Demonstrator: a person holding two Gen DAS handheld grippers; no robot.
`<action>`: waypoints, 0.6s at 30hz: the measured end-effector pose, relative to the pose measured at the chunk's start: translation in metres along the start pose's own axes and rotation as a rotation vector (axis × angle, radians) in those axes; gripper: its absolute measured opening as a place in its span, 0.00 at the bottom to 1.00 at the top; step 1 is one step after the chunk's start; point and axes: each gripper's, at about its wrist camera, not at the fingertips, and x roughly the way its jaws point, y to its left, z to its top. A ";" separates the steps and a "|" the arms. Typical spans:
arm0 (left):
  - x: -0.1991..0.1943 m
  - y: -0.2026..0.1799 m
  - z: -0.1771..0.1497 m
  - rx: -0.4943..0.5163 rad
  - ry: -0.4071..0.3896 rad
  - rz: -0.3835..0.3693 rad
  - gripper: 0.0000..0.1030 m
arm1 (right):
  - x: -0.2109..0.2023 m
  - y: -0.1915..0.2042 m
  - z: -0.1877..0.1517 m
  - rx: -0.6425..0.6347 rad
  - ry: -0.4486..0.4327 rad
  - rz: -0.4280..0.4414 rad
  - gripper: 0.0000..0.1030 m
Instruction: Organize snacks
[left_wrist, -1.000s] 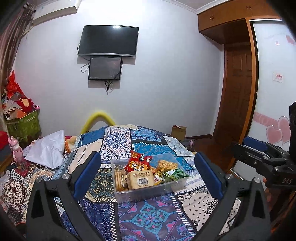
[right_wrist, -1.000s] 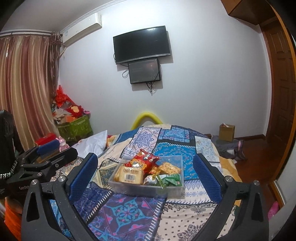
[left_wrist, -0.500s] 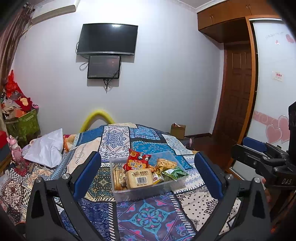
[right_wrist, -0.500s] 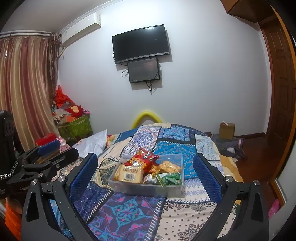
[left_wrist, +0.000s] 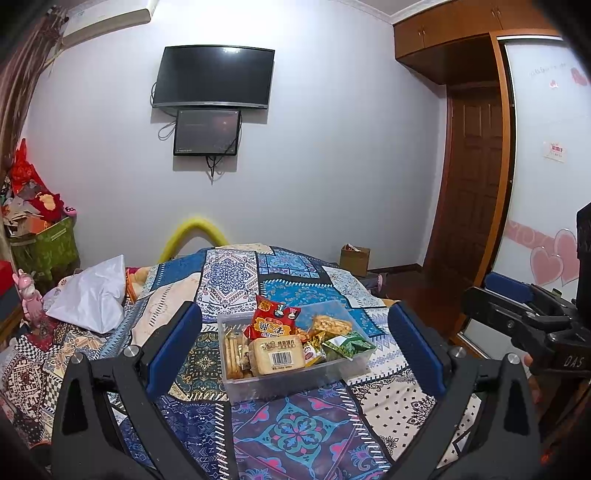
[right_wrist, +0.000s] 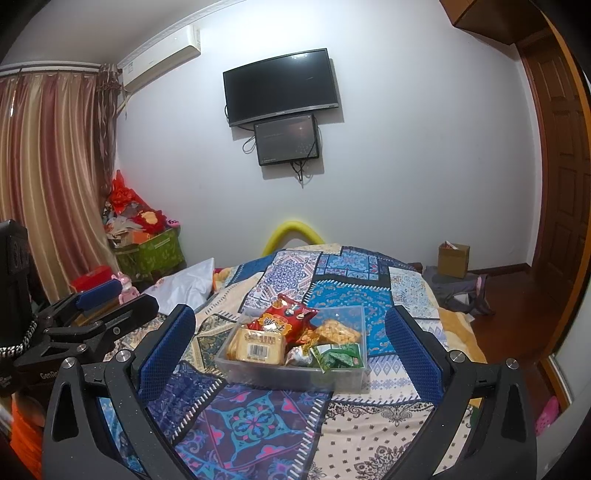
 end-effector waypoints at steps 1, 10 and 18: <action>0.000 0.000 0.000 0.000 0.000 -0.001 0.99 | 0.000 0.000 0.000 0.000 0.000 0.000 1.00; 0.000 0.001 0.000 -0.009 0.003 -0.003 0.99 | -0.001 0.002 -0.001 0.002 0.002 0.003 1.00; 0.000 0.003 0.000 -0.008 0.004 -0.001 0.99 | -0.001 0.004 -0.001 0.003 0.005 0.003 1.00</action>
